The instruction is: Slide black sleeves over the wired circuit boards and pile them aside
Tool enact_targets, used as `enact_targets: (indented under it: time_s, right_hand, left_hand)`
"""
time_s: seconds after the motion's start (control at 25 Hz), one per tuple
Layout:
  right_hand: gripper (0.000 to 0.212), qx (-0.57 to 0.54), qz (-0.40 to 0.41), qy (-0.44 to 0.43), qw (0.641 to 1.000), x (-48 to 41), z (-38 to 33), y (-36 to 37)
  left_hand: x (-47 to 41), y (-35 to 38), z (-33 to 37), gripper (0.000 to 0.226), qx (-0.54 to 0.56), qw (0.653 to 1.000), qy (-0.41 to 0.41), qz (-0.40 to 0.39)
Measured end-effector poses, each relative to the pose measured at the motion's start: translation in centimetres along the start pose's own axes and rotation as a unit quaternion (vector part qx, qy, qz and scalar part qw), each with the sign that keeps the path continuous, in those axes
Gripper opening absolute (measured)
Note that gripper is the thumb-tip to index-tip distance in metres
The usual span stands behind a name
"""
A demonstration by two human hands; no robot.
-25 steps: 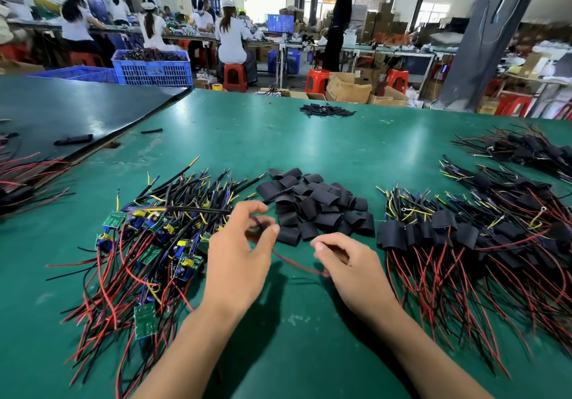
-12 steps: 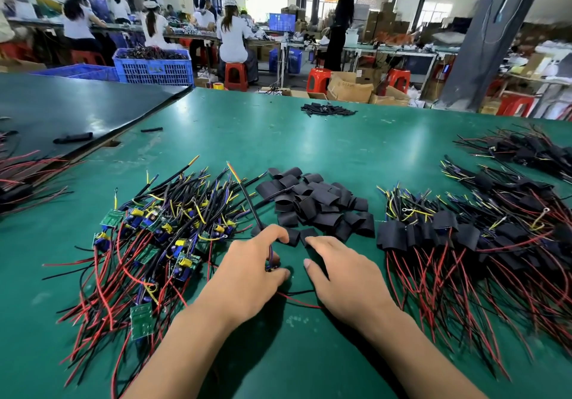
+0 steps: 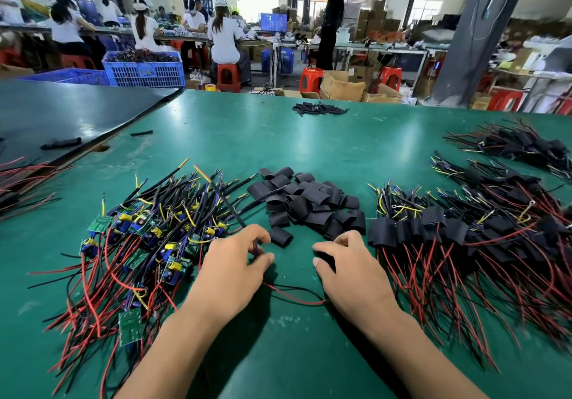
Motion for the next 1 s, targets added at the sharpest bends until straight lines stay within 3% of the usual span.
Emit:
enact_targets:
  time_s: [0.12,0.2,0.32,0.48,0.68,1.0]
  right_hand:
    - [0.043,-0.050,0.025,0.006,0.998,-0.1,0.8,-0.7]
    - [0.037,-0.069,0.037,0.008,0.997,-0.4,1.1,-1.1]
    - [0.017,-0.035,0.020,-0.014,0.999,-0.4,0.9,-1.0]
    - [0.024,-0.047,0.018,-0.023,0.998,-0.4,1.0,-0.8]
    - [0.044,-0.067,-0.021,-0.016,0.997,-0.8,1.6,-0.6]
    - [0.027,-0.123,0.024,-0.060,0.990,-0.6,0.6,-1.0]
  left_hand:
    - [-0.3,-0.8,-0.3,0.012,0.077,0.995,-0.031,0.054]
    - [-0.5,-1.1,-0.6,0.007,0.120,0.989,-0.048,0.069]
    - [-1.0,-1.0,-1.4,0.014,0.173,0.980,-0.090,0.039]
    - [-1.5,-1.0,-1.8,0.024,0.213,0.971,-0.102,0.032]
    - [-1.5,-1.0,-2.1,0.029,0.167,0.976,-0.103,0.089]
    - [-1.3,-1.3,-1.9,0.030,0.132,0.976,-0.078,0.154]
Point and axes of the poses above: each hand's wrist, its own x-axis away from the middle knuckle, its own y-axis out of the palm, z = x × y, the point moved 5 cm from there along -x, towards the middle knuckle, and after that the axes turned 12 degrees about -y, right-handed, at the moved point
